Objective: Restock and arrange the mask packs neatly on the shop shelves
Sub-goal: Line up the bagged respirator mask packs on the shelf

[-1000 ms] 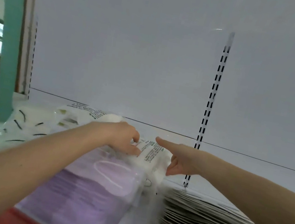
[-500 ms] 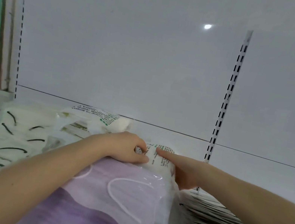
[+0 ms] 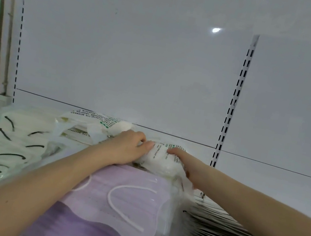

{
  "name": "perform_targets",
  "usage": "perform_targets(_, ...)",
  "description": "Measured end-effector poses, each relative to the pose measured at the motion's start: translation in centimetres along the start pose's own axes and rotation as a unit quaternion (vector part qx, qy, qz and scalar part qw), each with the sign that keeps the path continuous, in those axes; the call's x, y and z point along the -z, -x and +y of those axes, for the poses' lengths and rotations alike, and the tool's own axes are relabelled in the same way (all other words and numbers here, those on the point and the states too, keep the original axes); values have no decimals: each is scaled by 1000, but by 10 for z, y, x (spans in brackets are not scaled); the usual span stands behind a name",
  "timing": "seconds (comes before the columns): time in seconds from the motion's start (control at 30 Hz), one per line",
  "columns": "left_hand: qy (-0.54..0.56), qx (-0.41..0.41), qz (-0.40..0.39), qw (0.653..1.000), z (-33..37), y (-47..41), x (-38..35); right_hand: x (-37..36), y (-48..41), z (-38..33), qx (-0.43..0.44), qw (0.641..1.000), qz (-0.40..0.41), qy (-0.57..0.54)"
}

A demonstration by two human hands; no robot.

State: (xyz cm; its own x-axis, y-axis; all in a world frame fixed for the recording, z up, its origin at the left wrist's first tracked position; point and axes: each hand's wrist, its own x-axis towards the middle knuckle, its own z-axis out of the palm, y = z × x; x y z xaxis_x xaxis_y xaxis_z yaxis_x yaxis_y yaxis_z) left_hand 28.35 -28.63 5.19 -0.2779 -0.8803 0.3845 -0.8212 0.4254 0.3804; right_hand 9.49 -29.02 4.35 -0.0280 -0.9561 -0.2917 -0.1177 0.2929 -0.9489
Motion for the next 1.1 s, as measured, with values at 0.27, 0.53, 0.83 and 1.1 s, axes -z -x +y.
perform_targets(0.27,26,20,14,999,5,3,2,34,14,-6,86,994,34,-56)
perform_targets(0.53,156,84,-14,984,15,0,15,57,46,-26,126,989,62,-52)
perform_targets(0.83,391,172,-77,901,34,-9,24,56,60,-45,193,969,-6,-157)
perform_targets(1.1,474,182,-94,856,38,-10,31,56,54,-45,188,964,-14,-188)
